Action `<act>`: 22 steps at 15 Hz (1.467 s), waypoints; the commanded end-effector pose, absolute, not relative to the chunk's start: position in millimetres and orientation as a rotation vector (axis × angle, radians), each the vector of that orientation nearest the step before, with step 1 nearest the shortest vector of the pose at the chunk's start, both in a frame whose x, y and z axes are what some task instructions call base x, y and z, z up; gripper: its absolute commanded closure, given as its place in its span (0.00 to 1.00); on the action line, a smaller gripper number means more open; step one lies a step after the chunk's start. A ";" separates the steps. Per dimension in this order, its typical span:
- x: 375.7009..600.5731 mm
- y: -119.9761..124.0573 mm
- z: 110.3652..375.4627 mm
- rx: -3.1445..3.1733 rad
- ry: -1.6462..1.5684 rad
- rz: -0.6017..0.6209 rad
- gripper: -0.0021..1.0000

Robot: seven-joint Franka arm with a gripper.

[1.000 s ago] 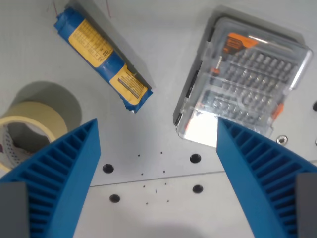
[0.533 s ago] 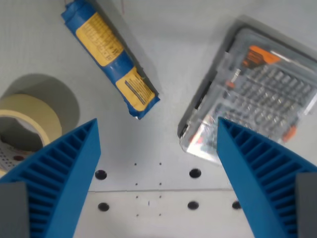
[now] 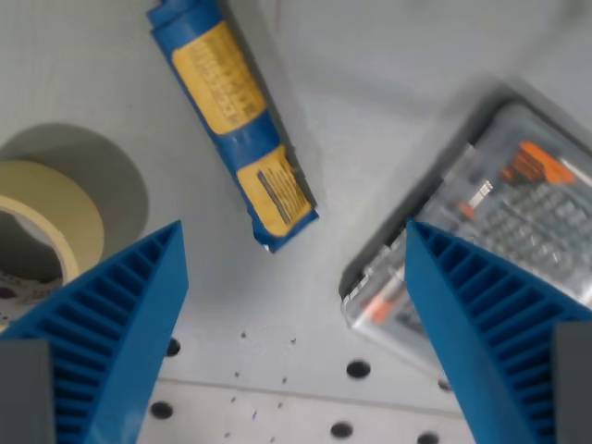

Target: Move above the blue bag

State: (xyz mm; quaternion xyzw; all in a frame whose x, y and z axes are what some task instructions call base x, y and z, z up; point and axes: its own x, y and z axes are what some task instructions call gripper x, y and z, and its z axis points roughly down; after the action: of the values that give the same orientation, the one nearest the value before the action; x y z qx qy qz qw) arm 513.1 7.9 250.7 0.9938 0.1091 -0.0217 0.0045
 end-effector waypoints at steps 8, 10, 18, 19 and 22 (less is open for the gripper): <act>513.3 27.8 201.9 2.967 0.847 0.042 0.00; 514.3 31.0 191.7 2.959 0.859 0.039 0.00; 516.0 38.9 164.1 2.959 0.835 0.038 0.00; 515.9 39.5 162.8 2.960 0.825 0.039 0.00; 515.5 40.8 160.2 2.964 0.804 0.043 0.00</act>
State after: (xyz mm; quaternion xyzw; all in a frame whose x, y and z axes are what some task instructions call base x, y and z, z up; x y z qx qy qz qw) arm 520.0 39.0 162.7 0.9703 0.2402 -0.0283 0.0017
